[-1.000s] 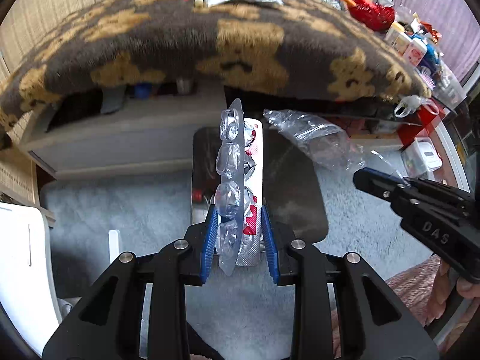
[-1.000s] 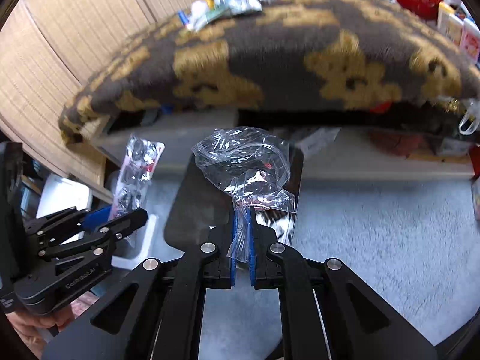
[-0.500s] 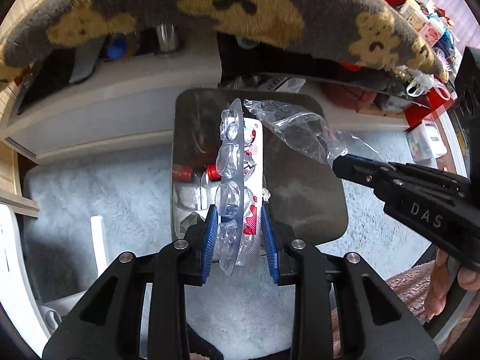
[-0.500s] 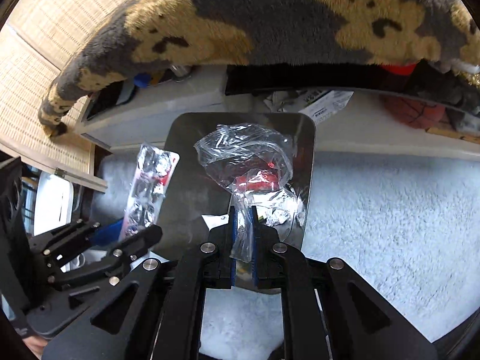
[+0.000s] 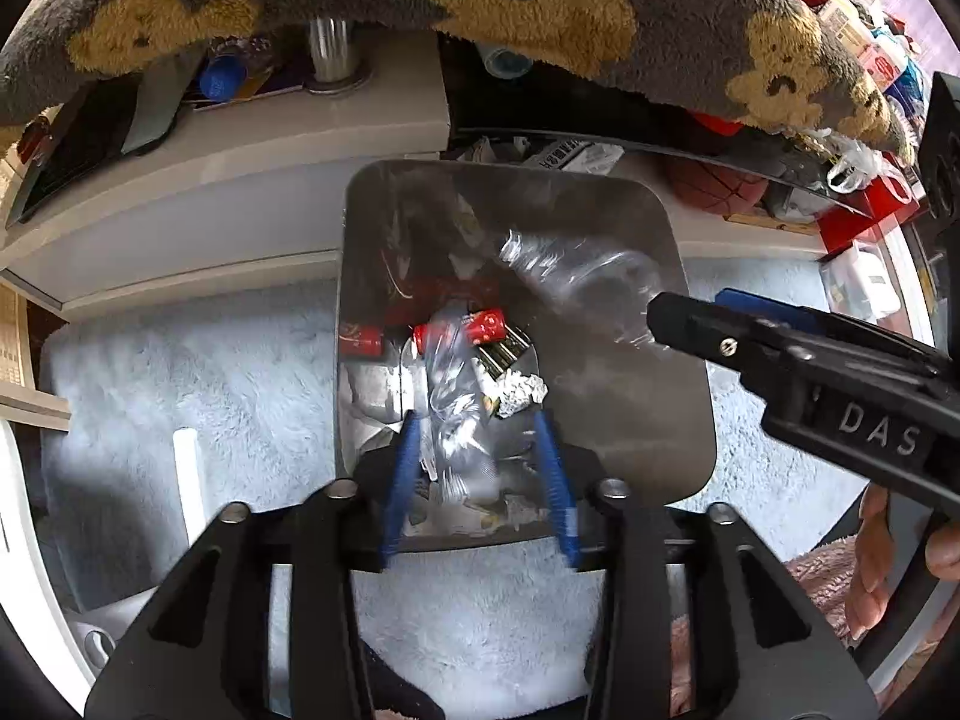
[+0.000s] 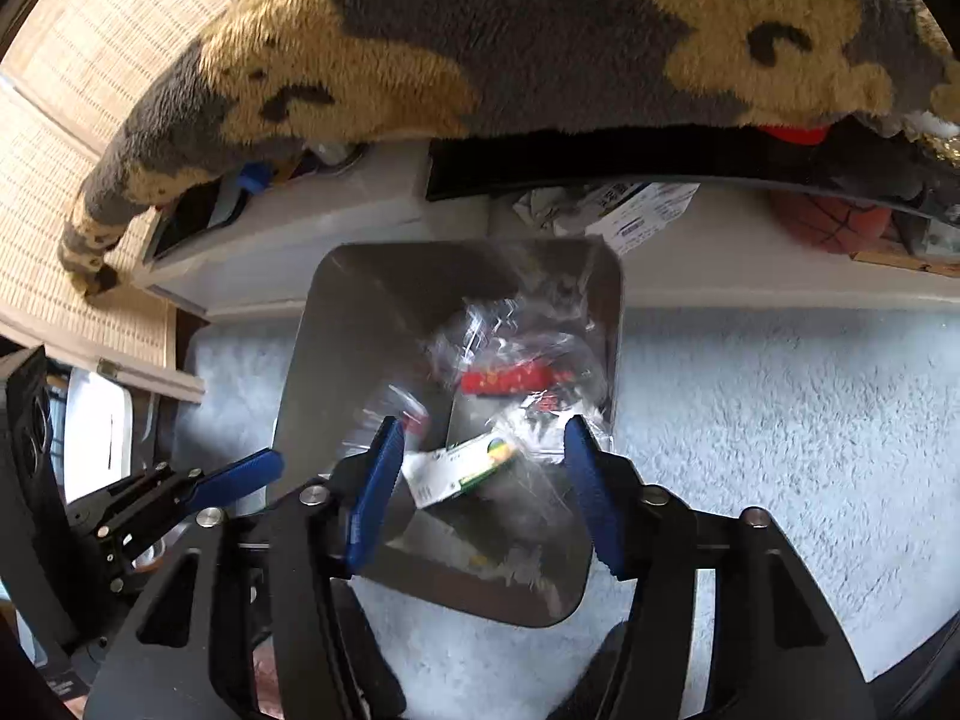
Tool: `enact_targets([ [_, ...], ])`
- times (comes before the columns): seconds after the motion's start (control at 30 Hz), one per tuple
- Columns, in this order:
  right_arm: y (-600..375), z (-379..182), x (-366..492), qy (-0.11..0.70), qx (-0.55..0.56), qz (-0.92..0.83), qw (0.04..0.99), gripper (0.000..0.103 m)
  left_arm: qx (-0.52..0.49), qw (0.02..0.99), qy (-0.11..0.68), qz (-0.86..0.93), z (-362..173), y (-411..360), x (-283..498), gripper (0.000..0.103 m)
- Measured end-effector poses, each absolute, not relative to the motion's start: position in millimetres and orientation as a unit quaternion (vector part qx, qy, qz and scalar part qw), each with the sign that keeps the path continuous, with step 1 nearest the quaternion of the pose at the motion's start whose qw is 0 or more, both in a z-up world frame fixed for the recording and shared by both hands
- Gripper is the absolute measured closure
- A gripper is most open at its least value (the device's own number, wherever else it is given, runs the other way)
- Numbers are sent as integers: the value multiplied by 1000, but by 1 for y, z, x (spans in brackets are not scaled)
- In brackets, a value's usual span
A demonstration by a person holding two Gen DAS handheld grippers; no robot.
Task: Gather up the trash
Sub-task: 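Lower both tools over the bin and open them to drop the blister pack and bag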
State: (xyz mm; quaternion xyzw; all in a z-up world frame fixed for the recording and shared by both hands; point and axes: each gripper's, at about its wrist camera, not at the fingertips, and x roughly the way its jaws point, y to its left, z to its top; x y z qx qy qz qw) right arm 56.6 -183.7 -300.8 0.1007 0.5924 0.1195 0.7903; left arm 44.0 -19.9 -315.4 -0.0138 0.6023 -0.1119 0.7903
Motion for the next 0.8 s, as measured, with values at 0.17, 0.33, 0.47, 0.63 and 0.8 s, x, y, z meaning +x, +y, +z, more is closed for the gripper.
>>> enact_targets([
  [0.17, -193, -295, 58, 575, 104, 97, 805, 19, -2, 805, 585, -98, -308, -20, 43, 31],
  [0.33, -201, -290, 55, 559, 87, 70, 822, 4, 4, 812, 575, -97, -301, -21, 41, 12],
  [0.47, -200, -288, 55, 557, 83, 71, 824, 4, 12, 814, 572, -98, -297, -20, 40, 8],
  [0.63, -205, -272, 55, 537, 99, 77, 834, 4, -1, 822, 562, -90, -286, -12, 40, 8],
  [0.8, -214, -249, 60, 513, 105, 75, 849, 4, -17, 835, 544, -81, -262, 0, 45, 8],
])
